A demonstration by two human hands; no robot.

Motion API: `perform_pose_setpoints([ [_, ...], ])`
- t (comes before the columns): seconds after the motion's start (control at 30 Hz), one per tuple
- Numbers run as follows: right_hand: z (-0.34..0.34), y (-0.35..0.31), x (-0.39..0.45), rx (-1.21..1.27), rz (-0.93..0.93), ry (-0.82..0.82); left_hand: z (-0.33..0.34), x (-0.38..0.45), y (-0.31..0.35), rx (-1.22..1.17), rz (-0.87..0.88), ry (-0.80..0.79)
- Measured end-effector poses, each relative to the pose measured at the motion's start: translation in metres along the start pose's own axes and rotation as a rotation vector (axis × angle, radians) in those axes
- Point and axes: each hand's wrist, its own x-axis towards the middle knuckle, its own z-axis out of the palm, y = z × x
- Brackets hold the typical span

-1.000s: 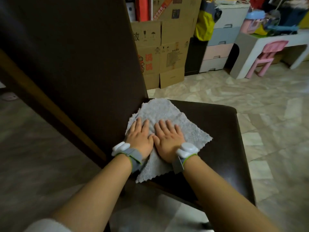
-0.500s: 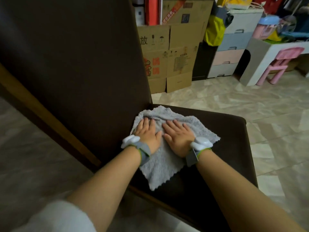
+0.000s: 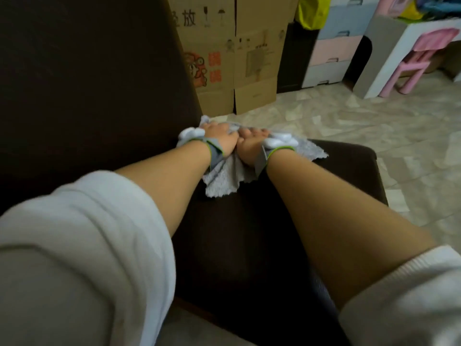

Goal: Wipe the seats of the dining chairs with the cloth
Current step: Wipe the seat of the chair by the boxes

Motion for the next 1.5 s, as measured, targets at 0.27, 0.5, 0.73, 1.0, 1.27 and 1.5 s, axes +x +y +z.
perform_pose_setpoints([
  [0.27, 0.013, 0.008, -0.004, 0.017, 0.034, 0.092, -0.005, -0.034, 0.003, -0.072, -0.028, 0.012],
  [0.5, 0.029, -0.009, -0.065, -0.01, -0.114, 0.116, 0.028, -0.133, -0.001, -0.242, -0.168, 0.12],
  [0.73, 0.048, -0.074, -0.154, 0.037, -0.21, 0.02, 0.062, -0.239, -0.014, -0.322, -0.132, 0.243],
  [1.0, 0.067, -0.101, -0.2, -0.059, -0.331, 0.106, 0.098, -0.295, -0.014, -0.407, -0.164, 0.398],
  [1.27, 0.072, -0.057, -0.215, -0.115, -0.43, 0.158, 0.101, -0.298, 0.006, -0.161, -0.211, 0.39],
  [1.5, 0.084, 0.03, -0.281, -0.071, -0.272, 0.232, 0.088, -0.293, 0.099, 0.045, 0.075, 0.31],
])
